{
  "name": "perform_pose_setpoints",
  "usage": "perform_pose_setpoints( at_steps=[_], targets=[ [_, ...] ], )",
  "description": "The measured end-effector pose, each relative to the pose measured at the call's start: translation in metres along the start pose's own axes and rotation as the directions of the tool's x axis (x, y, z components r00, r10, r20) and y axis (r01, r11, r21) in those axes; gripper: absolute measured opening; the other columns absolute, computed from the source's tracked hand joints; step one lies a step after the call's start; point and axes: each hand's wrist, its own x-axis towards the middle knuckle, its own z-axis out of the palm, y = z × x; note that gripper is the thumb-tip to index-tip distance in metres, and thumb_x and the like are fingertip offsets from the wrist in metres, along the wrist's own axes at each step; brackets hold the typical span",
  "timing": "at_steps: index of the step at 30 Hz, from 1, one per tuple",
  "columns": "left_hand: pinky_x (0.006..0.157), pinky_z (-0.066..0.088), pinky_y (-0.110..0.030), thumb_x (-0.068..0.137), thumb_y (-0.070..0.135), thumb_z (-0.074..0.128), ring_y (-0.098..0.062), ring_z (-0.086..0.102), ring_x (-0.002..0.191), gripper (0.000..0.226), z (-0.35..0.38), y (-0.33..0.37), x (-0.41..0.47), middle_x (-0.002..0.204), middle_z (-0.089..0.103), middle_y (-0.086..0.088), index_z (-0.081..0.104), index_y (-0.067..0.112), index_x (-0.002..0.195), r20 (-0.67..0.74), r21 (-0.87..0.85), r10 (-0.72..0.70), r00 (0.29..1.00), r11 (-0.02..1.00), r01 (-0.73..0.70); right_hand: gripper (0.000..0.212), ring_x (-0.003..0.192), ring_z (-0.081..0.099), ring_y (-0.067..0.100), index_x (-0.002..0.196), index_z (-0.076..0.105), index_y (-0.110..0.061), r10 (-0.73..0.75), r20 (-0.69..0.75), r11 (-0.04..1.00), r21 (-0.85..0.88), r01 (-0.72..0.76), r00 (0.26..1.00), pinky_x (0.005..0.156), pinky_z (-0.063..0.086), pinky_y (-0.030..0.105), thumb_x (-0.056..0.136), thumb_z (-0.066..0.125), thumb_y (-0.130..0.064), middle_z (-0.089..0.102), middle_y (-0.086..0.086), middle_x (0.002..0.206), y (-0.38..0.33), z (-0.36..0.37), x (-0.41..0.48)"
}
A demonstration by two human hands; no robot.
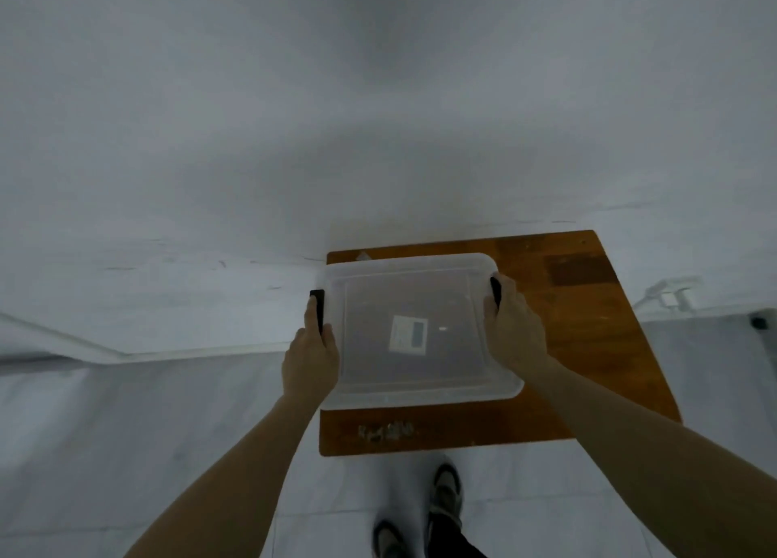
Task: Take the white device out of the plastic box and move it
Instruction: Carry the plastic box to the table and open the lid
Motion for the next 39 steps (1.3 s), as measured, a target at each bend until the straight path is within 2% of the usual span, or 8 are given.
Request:
perform_pose_setpoints(
  at_steps=[5, 11, 14, 18, 24, 28, 33, 39],
  targets=[
    [0.065, 0.055, -0.041, 0.102, 0.030, 0.033, -0.025, 0.062, 0.070, 0.054, -0.004, 0.003, 0.000, 0.088, 0.066, -0.009, 0.013, 0.022, 0.151, 0.027, 0.015, -0.013, 1.000, 1.000, 0.013, 0.039, 0.086, 0.061, 0.026, 0.139, 0.035, -0.018, -0.015, 0.068, 1.000, 0.016, 0.014, 0.998, 0.078, 0.055, 0.048, 0.103, 0.036, -0.033, 0.060, 0.009, 0.107, -0.002, -0.005, 0.006],
    [0.062, 0.046, -0.036, 0.101, 0.029, 0.036, -0.023, 0.054, 0.065, 0.053, -0.041, 0.016, 0.011, 0.080, 0.060, -0.007, 0.018, 0.019, 0.150, -0.075, 0.008, -0.037, 0.997, 0.999, 0.037, 0.041, 0.085, 0.061, 0.035, 0.141, 0.033, -0.018, -0.130, 0.109, 0.991, 0.023, 0.128, 0.985, 0.073, 0.052, 0.045, 0.103, 0.036, -0.030, 0.061, 0.015, 0.105, -0.038, -0.027, 0.040],
    [0.070, 0.046, -0.038, 0.101, 0.032, 0.034, -0.031, 0.059, 0.079, 0.052, -0.079, 0.018, 0.018, 0.096, 0.065, -0.017, 0.018, 0.022, 0.150, -0.139, -0.014, -0.079, 0.987, 0.997, 0.078, 0.040, 0.079, 0.060, 0.033, 0.140, 0.034, -0.015, -0.240, 0.112, 0.971, 0.034, 0.237, 0.964, 0.069, 0.051, 0.041, 0.103, 0.036, -0.029, 0.063, 0.018, 0.100, -0.079, -0.041, 0.060],
    [0.085, 0.046, -0.044, 0.101, 0.033, 0.034, -0.040, 0.058, 0.102, 0.051, -0.142, 0.020, 0.023, 0.119, 0.061, -0.022, 0.021, 0.022, 0.149, -0.230, -0.033, -0.114, 0.967, 0.993, 0.109, 0.040, 0.075, 0.055, 0.029, 0.140, 0.035, -0.012, -0.332, 0.116, 0.943, 0.037, 0.330, 0.936, 0.069, 0.048, 0.039, 0.103, 0.036, -0.028, 0.063, 0.019, 0.102, -0.146, -0.061, 0.078],
    [0.096, 0.043, -0.046, 0.100, 0.031, 0.035, -0.042, 0.053, 0.113, 0.050, -0.243, 0.011, 0.013, 0.129, 0.056, -0.020, 0.025, 0.022, 0.148, -0.343, -0.049, -0.125, 0.931, 0.992, 0.116, 0.042, 0.065, 0.052, 0.023, 0.140, 0.036, -0.009, -0.483, 0.090, 0.875, 0.077, 0.478, 0.871, 0.059, 0.042, 0.032, 0.102, 0.036, -0.027, 0.060, 0.013, 0.089, -0.244, -0.087, 0.074],
    [0.096, 0.043, -0.046, 0.099, 0.031, 0.034, -0.040, 0.052, 0.115, 0.050, -0.298, -0.014, -0.014, 0.132, 0.055, -0.017, 0.027, 0.021, 0.148, -0.400, -0.049, -0.176, 0.899, 0.984, 0.171, 0.044, 0.075, 0.054, 0.028, 0.141, 0.034, -0.012, -0.532, 0.106, 0.847, 0.064, 0.528, 0.840, 0.067, 0.045, 0.034, 0.101, 0.037, -0.029, 0.063, 0.018, 0.105, -0.305, -0.088, 0.048],
    [0.097, 0.042, -0.045, 0.099, 0.031, 0.035, -0.039, 0.052, 0.116, 0.049, -0.356, -0.068, -0.072, 0.132, 0.054, -0.017, 0.029, 0.020, 0.147, -0.479, -0.066, -0.246, 0.843, 0.967, 0.244, 0.041, 0.087, 0.058, 0.034, 0.138, 0.036, -0.012, -0.618, 0.150, 0.785, 0.080, 0.614, 0.771, 0.072, 0.045, 0.036, 0.100, 0.037, -0.029, 0.062, 0.019, 0.110, -0.377, -0.072, -0.009],
    [0.088, 0.042, -0.041, 0.098, 0.032, 0.035, -0.040, 0.054, 0.110, 0.048, -0.418, -0.156, -0.166, 0.126, 0.057, -0.019, 0.030, 0.022, 0.145, -0.569, -0.113, -0.396, 0.721, 0.906, 0.408, 0.041, 0.077, 0.051, 0.027, 0.137, 0.038, -0.013, -0.733, 0.213, 0.679, 0.160, 0.717, 0.646, 0.067, 0.041, 0.033, 0.100, 0.037, -0.030, 0.062, 0.016, 0.109, -0.470, -0.025, -0.109]
  ],
)
